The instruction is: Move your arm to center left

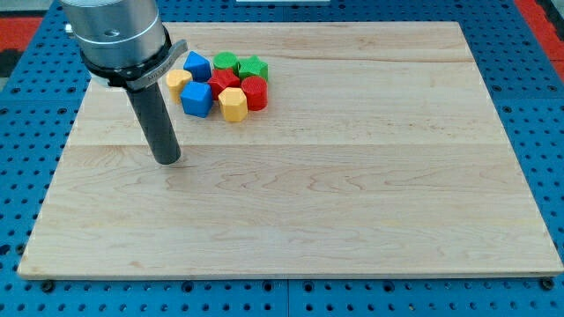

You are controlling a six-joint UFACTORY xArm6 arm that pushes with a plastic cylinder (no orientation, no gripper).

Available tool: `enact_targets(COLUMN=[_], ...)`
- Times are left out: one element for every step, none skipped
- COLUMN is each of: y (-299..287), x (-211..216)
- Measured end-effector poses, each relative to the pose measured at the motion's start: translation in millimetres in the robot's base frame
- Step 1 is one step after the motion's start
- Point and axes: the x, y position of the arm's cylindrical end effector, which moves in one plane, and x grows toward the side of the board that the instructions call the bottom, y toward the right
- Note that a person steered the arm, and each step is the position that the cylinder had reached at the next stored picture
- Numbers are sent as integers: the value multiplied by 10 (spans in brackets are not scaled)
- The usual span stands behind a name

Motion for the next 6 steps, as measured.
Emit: enact_targets(y=[0, 0, -86, -175, -174, -174], x=[0, -60, -249, -471, -810, -1088])
